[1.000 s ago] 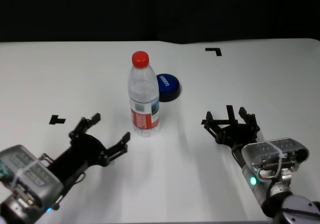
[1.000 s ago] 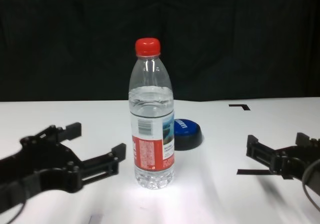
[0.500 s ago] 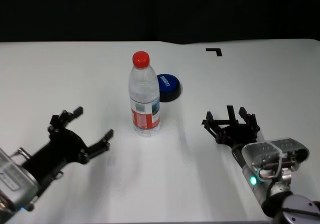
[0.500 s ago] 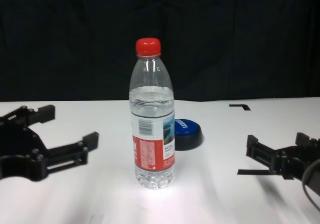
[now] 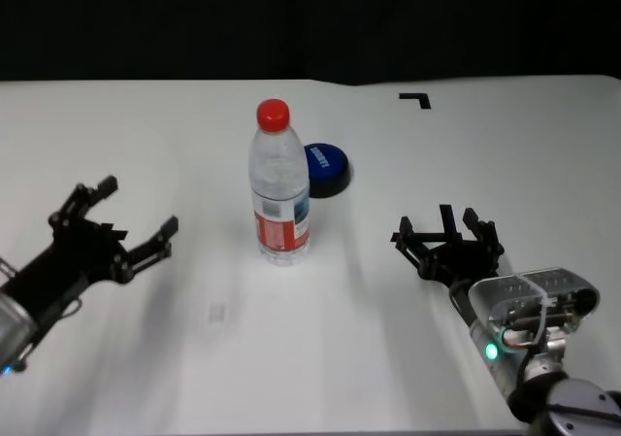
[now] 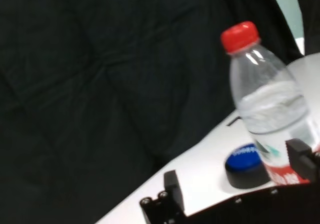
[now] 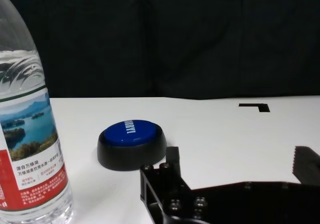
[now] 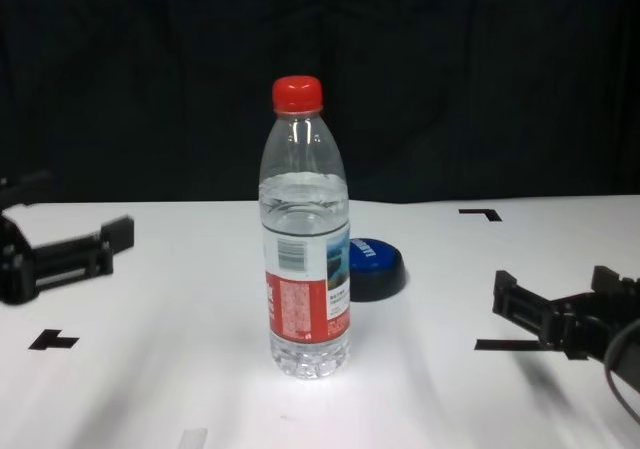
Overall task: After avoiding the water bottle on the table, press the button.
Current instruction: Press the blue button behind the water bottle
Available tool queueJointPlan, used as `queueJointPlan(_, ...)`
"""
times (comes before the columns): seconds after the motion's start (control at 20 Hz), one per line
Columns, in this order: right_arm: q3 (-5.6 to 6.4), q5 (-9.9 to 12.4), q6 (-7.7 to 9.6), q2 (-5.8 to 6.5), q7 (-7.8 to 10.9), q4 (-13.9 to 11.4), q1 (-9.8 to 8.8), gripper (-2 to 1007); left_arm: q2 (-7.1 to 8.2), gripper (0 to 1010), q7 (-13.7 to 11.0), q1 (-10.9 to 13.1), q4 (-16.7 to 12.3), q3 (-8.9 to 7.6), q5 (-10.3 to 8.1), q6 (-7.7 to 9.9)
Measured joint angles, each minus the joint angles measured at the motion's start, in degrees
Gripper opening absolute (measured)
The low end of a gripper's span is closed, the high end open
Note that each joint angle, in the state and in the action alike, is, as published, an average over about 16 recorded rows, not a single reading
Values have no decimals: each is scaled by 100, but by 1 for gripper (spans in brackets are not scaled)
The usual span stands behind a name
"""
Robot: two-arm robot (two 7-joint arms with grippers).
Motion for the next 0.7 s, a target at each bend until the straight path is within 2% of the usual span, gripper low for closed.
queueJointPlan(0.25, 0, 0, 0, 0, 0, 0, 0, 1003, -29, 1003, -96, -444, 322, 43, -75, -42)
queueJointPlan(0.7, 0, 0, 0, 0, 0, 0, 0, 1003, -159, 1003, -231, -1440, 1038, 396, -5, -56)
